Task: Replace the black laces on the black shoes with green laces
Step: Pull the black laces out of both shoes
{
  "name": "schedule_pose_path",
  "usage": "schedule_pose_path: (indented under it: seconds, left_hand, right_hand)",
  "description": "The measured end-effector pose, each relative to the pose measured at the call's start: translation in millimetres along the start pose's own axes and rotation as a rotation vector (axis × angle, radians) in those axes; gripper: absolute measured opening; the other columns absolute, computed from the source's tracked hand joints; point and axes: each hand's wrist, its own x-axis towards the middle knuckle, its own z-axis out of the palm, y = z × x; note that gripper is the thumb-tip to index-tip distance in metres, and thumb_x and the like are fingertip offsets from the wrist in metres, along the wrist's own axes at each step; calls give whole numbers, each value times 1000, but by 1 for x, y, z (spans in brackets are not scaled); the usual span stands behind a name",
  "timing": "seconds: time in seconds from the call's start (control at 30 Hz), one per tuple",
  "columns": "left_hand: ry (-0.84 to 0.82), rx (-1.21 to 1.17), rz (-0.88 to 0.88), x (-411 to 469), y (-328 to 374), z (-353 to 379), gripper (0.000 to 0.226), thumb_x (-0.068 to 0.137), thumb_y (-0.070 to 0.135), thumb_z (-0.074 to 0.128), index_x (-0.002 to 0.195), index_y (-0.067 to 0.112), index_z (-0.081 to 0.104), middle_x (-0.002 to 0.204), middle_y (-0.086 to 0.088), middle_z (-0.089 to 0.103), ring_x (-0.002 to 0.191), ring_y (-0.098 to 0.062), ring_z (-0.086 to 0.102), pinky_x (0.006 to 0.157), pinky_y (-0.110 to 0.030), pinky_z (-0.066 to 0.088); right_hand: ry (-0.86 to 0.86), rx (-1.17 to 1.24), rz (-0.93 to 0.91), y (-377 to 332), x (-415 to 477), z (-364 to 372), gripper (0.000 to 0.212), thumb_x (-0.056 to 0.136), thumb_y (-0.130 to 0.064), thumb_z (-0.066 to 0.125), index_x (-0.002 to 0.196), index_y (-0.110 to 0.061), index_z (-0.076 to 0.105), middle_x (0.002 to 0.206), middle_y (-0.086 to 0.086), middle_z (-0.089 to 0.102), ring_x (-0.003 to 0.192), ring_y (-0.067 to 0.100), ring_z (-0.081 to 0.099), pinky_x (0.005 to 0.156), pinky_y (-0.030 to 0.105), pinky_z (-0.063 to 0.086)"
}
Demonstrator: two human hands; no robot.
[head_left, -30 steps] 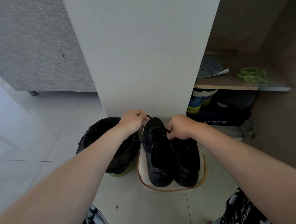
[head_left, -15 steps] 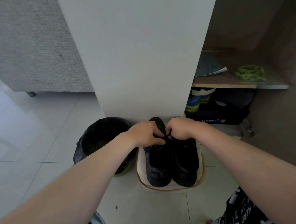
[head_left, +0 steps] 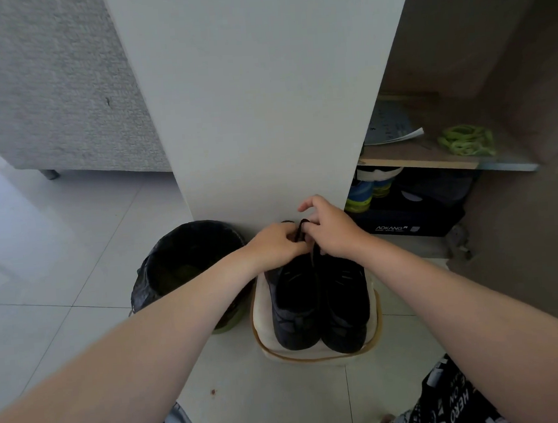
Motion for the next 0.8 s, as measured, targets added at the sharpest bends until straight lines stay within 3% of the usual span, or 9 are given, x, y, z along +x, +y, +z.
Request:
schedule_pose_path:
  seconds: [0.1, 0.23, 0.33, 0.4, 0.47, 0.53, 0.6, 0.67, 0.8]
  left_hand:
    - [4, 1, -48, 2, -5, -7, 38, 86, 37, 72, 60, 17, 53, 58, 4, 48, 56, -12, 46, 56, -28, 34]
    - [22, 97, -79, 2, -8, -13, 49, 86, 39, 72, 54, 13, 46, 53, 0, 39, 52, -14, 39, 51, -29, 25]
    - [80, 39, -39, 3, -11, -12, 42, 84, 40, 74, 65, 4, 65, 58, -2, 58, 56, -13, 51, 55, -29, 36]
    - [99, -44, -10, 3, -13, -11, 35, 84, 39, 75, 72, 6, 73, 55, 8, 64, 50, -1, 53, 51, -18, 38]
    - [105, -103, 9, 2, -15, -8, 35, 84, 36, 76, 73, 4, 73, 52, 10, 61, 46, 3, 48, 49, -14, 35]
    - [102, -124, 20, 3, -19, -3, 33, 83, 36, 78, 78, 3, 73, 62, 2, 66, 54, -1, 53, 57, -19, 41]
    - [61, -152, 18, 3, -22, 0, 28, 80, 32, 80, 93, 10, 69, 76, -1, 70, 68, -8, 61, 68, -26, 50]
    - [-23, -169, 10, 1, -19, -2, 39, 76, 26, 83, 106, 15, 59, 84, 2, 68, 77, -12, 64, 70, -24, 50]
    - [-86, 123, 117, 0, -9, -5, 39, 77, 19, 79, 110, 14, 59, 101, 1, 66, 91, -16, 62, 77, -28, 48]
  right_hand:
    - [-43, 123, 47, 1, -2, 1, 30, 97, -10, 60, 122, -17, 45, 76, 6, 68, 55, 17, 59, 56, 34, 54]
    - [-138, 215, 214, -6, -3, 3, 45, 87, -7, 74, 124, -13, 49, 95, 15, 67, 72, 19, 65, 62, 35, 61]
    - [-207, 150, 278, -8, -6, 4, 34, 86, -6, 75, 112, -15, 56, 93, 10, 66, 75, 19, 64, 58, 31, 60]
    - [-244, 92, 307, -4, -6, 5, 21, 88, -7, 75, 105, -13, 64, 87, 7, 67, 69, 16, 64, 54, 27, 57]
    - [-242, 81, 325, 1, -6, 7, 11, 88, -10, 76, 95, -13, 70, 82, 4, 69, 65, 15, 65, 51, 25, 54]
    - [-212, 62, 344, 2, -6, 8, 6, 89, -13, 76, 87, -13, 70, 84, 7, 72, 69, 19, 69, 54, 27, 57]
    - [-216, 40, 355, 2, -7, 10, 12, 94, -14, 69, 82, -10, 68, 89, 13, 72, 78, 25, 72, 63, 31, 61]
    - [-245, 48, 366, 1, -8, 10, 16, 99, -13, 62, 84, -7, 65, 87, 15, 71, 81, 28, 73, 65, 31, 61]
    - [-241, 164, 514, -3, -7, 9, 19, 105, -11, 48, 94, -1, 58, 81, 17, 63, 73, 28, 64, 46, 28, 57]
